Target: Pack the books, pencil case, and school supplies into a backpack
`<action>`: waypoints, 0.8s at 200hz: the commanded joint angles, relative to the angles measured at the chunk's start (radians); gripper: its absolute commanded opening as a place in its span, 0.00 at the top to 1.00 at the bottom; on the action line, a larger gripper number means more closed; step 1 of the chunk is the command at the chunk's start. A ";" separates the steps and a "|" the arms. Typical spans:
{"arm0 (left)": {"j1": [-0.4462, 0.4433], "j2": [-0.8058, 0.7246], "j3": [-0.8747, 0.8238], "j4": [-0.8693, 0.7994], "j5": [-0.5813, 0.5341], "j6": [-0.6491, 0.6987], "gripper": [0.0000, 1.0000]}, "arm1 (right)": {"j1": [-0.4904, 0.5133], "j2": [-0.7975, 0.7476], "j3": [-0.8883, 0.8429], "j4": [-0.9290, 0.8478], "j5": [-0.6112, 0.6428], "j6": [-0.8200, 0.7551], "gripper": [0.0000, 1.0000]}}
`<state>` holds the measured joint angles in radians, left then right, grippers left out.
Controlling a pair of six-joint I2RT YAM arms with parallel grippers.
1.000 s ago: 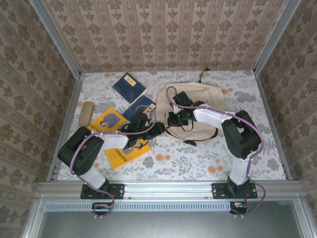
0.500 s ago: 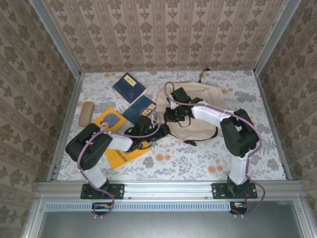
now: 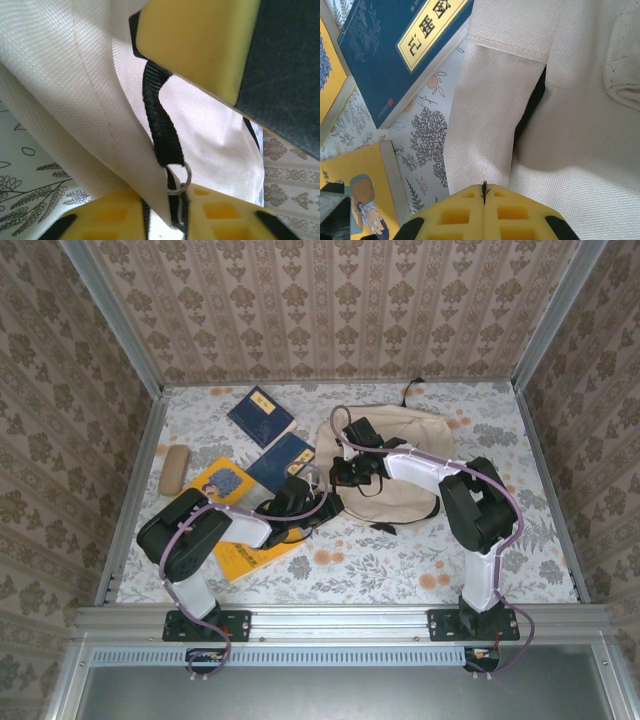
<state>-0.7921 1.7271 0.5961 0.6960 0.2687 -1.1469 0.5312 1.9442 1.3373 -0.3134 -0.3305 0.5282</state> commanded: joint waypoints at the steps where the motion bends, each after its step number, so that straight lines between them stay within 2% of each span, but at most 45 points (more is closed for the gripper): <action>1: -0.006 0.000 -0.019 -0.011 -0.032 -0.004 0.83 | -0.004 0.021 0.048 0.021 0.010 0.020 1.00; 20: -0.009 -0.015 -0.033 -0.029 -0.034 0.002 0.88 | -0.011 0.047 0.083 0.009 0.080 0.042 1.00; 73: -0.020 -0.094 -0.067 -0.162 -0.046 0.041 0.91 | -0.041 0.164 0.232 0.001 0.296 0.141 1.00; 109: -0.020 -0.102 -0.082 -0.173 -0.043 0.039 0.91 | -0.051 0.226 0.323 0.034 0.312 0.145 1.00; 140: -0.004 -0.109 -0.055 -0.198 -0.033 0.056 0.88 | -0.051 0.216 0.355 0.025 0.243 0.088 1.00; 149: 0.004 -0.112 -0.040 -0.211 -0.029 0.068 0.87 | -0.053 0.202 0.353 0.005 0.207 0.066 0.92; 160: 0.015 -0.113 -0.018 -0.227 -0.021 0.079 0.87 | -0.053 0.177 0.346 -0.030 0.175 0.046 0.74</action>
<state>-0.7914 1.6382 0.5430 0.5583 0.2142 -1.1175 0.4885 2.1670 1.6566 -0.3180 -0.1123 0.6308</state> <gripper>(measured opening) 0.128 0.147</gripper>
